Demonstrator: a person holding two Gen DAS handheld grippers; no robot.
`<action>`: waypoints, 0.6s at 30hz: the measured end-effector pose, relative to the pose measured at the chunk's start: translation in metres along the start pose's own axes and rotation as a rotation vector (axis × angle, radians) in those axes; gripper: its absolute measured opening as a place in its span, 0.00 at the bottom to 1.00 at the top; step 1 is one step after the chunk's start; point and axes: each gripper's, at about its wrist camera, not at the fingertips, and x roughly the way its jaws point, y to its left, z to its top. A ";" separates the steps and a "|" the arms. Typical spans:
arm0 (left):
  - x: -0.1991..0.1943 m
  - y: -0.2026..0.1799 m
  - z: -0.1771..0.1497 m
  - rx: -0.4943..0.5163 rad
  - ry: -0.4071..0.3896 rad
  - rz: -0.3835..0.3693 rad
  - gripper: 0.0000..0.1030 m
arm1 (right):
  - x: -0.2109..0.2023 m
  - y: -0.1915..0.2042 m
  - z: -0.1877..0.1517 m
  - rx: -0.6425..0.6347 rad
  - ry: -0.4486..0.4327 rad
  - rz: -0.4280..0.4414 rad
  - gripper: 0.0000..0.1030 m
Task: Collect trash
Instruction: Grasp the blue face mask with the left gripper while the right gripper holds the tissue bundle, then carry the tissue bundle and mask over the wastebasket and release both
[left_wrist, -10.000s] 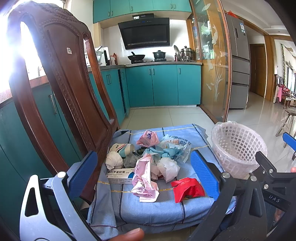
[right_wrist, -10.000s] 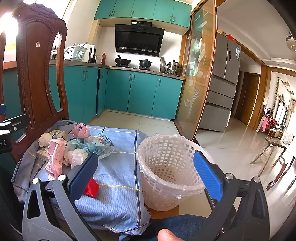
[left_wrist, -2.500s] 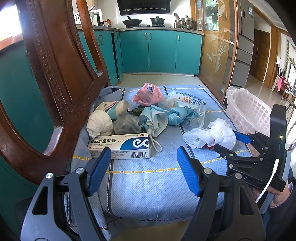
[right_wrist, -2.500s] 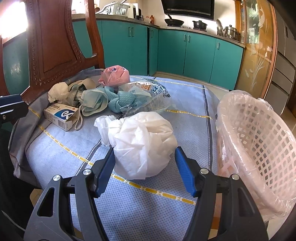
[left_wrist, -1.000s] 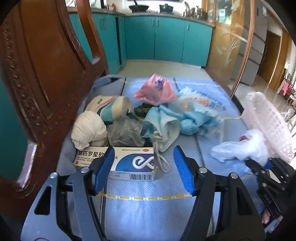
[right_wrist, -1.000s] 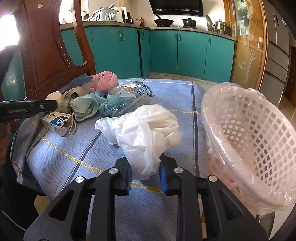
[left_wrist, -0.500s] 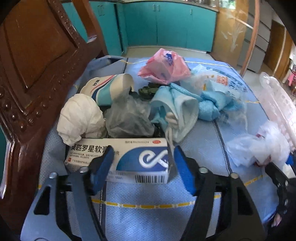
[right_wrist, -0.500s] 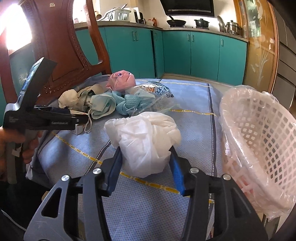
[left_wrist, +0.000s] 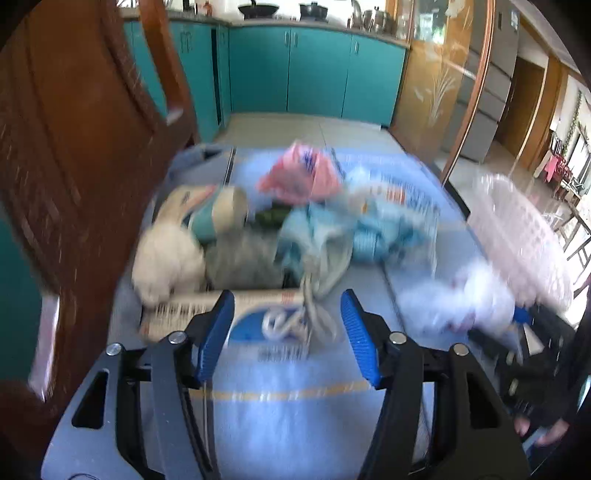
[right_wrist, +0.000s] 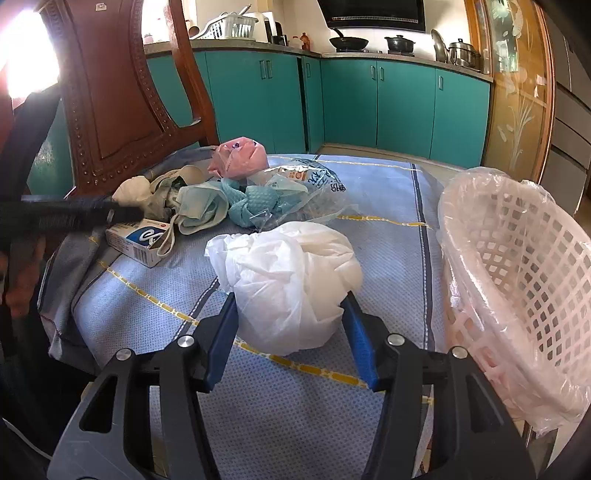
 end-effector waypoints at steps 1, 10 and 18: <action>0.006 -0.007 0.008 0.022 -0.009 0.003 0.63 | 0.001 0.000 0.000 -0.002 0.001 -0.001 0.54; 0.056 -0.041 0.023 0.105 0.060 0.010 0.11 | 0.001 -0.006 -0.002 0.005 -0.011 -0.019 0.33; -0.003 -0.032 0.011 0.068 -0.089 -0.020 0.06 | -0.013 -0.009 0.001 0.018 -0.079 -0.007 0.19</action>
